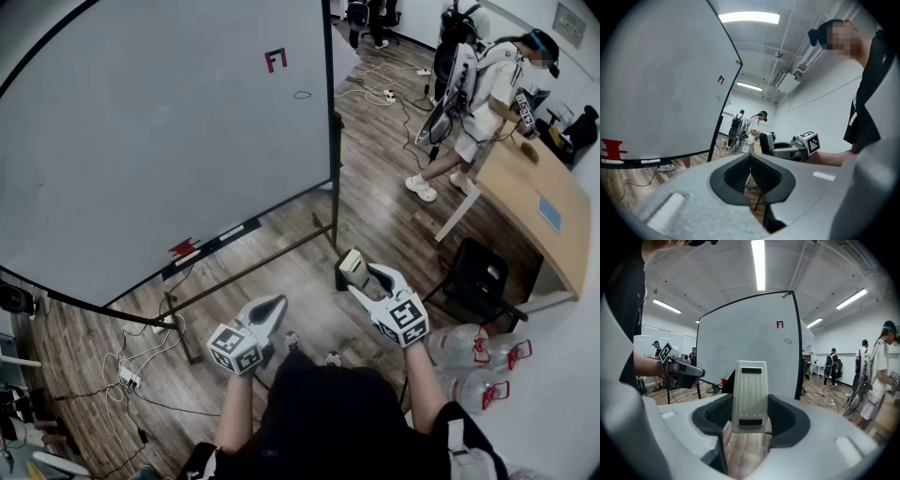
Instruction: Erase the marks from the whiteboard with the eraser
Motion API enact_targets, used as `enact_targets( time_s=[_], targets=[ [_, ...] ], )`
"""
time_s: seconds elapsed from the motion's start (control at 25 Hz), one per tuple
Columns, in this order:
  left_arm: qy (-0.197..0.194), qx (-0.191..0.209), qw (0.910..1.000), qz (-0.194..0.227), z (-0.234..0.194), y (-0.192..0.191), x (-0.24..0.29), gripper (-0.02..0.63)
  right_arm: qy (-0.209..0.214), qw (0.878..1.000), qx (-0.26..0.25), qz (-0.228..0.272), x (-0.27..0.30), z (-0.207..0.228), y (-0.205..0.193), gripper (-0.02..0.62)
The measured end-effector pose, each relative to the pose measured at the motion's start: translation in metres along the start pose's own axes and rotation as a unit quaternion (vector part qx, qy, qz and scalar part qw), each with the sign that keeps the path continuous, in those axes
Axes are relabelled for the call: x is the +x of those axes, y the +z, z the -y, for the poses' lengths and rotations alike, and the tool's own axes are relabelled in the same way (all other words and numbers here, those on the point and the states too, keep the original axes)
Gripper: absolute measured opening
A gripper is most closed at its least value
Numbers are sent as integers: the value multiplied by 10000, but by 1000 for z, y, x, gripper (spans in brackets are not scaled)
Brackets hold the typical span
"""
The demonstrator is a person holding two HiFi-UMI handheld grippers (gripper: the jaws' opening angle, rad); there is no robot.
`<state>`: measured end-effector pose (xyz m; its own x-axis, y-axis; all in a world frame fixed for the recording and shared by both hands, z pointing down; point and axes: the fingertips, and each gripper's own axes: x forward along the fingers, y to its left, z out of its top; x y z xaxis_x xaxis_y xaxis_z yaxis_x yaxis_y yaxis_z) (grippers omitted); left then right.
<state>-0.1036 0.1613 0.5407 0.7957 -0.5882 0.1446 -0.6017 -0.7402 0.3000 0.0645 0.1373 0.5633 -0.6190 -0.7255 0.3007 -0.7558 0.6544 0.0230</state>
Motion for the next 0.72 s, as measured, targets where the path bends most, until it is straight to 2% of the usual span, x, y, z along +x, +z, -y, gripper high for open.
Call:
enact_targets(
  time_s=[0.72],
  targets=[
    [51, -4, 10000, -1, -1, -2, -5, 11, 43, 10000, 15, 7, 2, -4, -2, 239]
  ],
)
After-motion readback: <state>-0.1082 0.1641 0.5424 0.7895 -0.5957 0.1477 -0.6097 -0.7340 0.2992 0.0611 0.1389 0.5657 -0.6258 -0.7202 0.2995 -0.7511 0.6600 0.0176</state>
